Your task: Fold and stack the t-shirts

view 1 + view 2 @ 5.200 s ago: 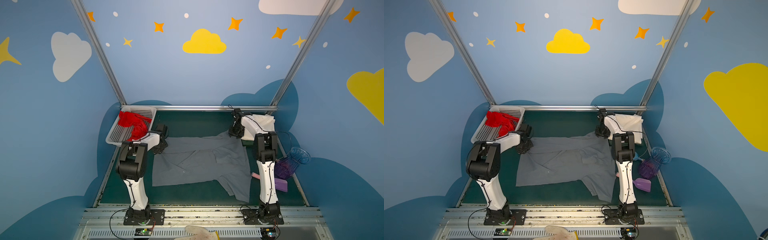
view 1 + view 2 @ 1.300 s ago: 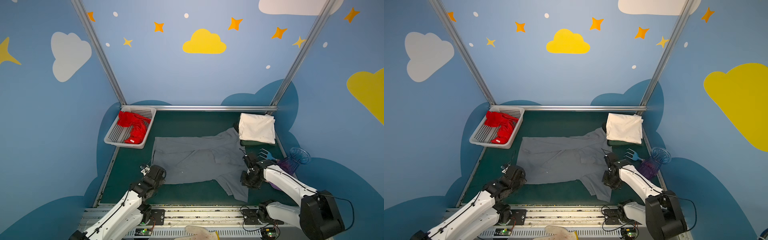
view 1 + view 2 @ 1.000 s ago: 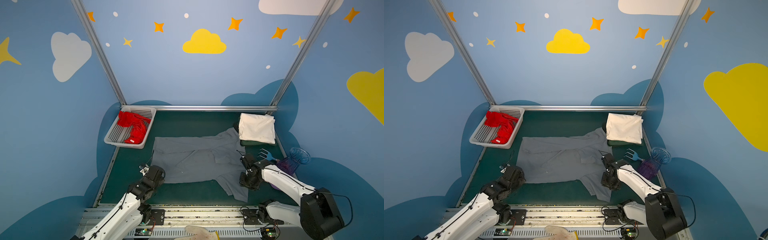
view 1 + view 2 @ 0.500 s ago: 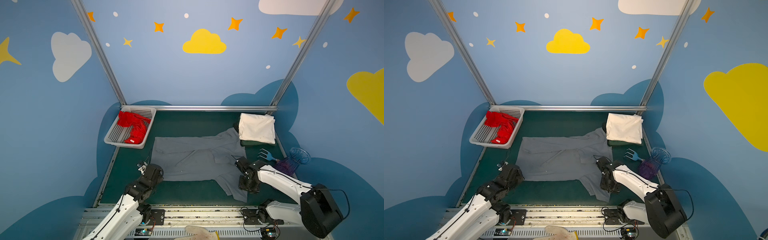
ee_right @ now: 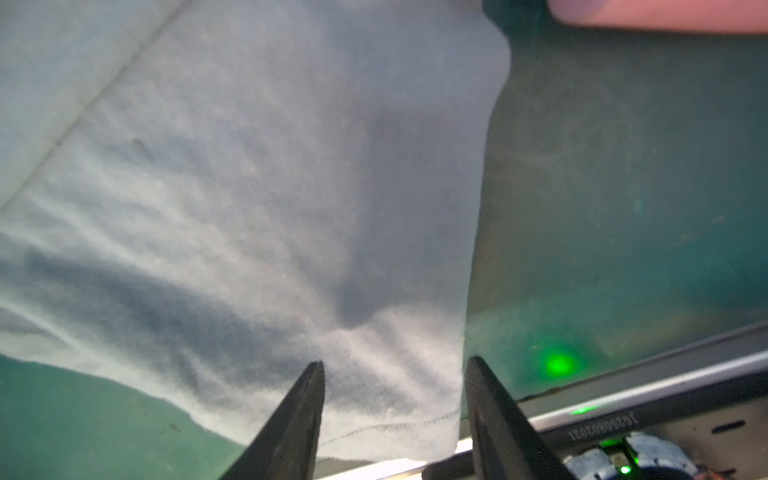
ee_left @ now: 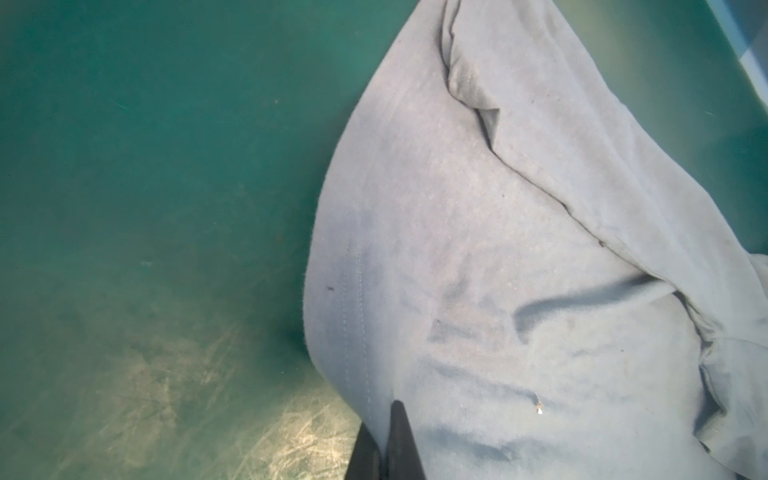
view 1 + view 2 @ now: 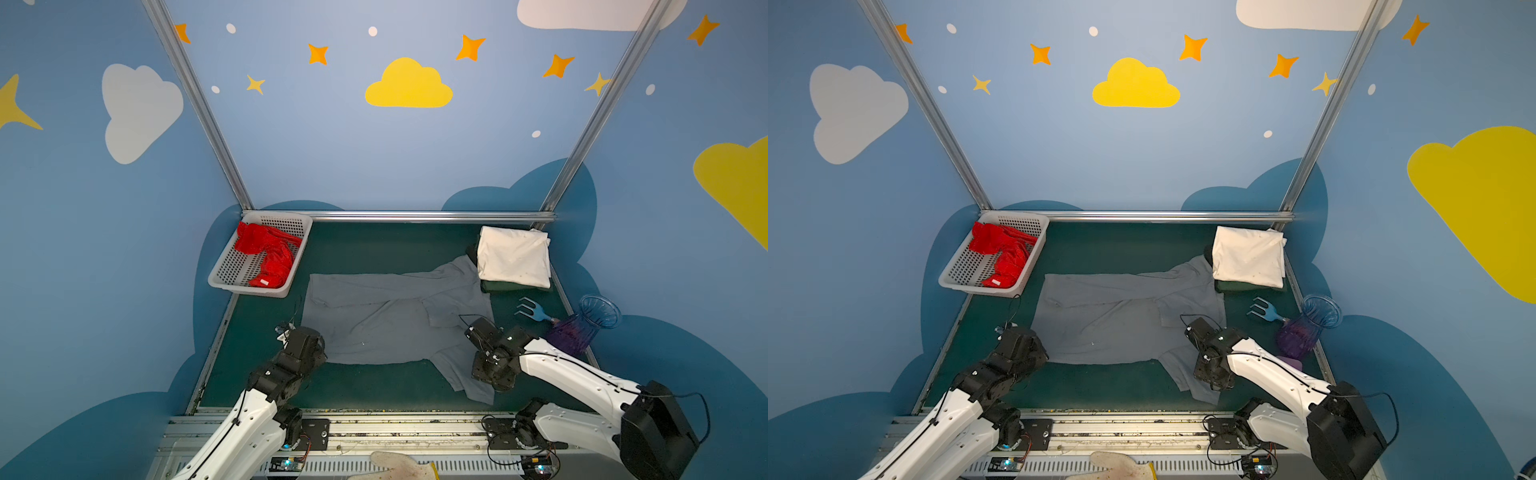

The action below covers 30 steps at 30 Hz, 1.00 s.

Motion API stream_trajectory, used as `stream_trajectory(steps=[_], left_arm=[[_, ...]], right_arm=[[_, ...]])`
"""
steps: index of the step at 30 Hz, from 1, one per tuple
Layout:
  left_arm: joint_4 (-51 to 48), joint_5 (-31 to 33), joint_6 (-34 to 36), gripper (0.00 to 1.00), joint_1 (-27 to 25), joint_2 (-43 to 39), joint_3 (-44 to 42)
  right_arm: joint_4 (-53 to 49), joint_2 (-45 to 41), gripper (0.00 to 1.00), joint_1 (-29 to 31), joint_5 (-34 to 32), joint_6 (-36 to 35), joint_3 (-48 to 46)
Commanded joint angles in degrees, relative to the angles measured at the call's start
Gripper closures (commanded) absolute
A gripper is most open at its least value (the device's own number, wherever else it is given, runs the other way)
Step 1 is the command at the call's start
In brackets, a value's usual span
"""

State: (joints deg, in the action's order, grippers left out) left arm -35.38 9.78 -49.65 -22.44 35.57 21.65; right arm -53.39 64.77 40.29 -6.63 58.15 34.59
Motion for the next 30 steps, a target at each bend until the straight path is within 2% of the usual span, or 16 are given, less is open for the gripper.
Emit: stream_trajectory(steps=[1,7,9,16,19,23,25,30], left_arm=[[0.53,-1.51,1.53,0.96,0.6,-0.41,1.24],[3.27,-4.08,2.31,0.96,0.9,1.85,1.56],[4.1,-4.75,2.7,0.96,1.02,2.88,1.89],[4.49,-6.17,3.96,0.96,1.73,3.75,2.34],[4.0,-6.61,4.29,0.96,2.2,2.95,2.09],[3.47,-6.66,4.38,0.96,2.54,1.87,1.69],[3.38,-6.62,4.24,0.96,2.71,1.65,1.64],[3.43,-6.35,4.55,0.96,2.72,2.0,1.64]], right_arm=[[-1.59,-0.55,0.47,1.29,0.07,4.15,-1.04],[3.48,1.09,0.45,5.58,2.19,7.98,-1.28],[4.96,1.65,0.42,5.97,2.83,8.98,-1.93],[12.32,5.09,0.44,6.4,7.3,9.96,-5.39],[14.27,7.23,0.55,6.4,8.52,10.19,-6.21],[11.91,7.99,0.84,6.73,6.77,9.61,-4.48],[10.39,7.36,0.89,7.03,5.78,9.61,-3.78],[6.88,5.8,0.91,7.24,3.46,9.02,-1.49]])
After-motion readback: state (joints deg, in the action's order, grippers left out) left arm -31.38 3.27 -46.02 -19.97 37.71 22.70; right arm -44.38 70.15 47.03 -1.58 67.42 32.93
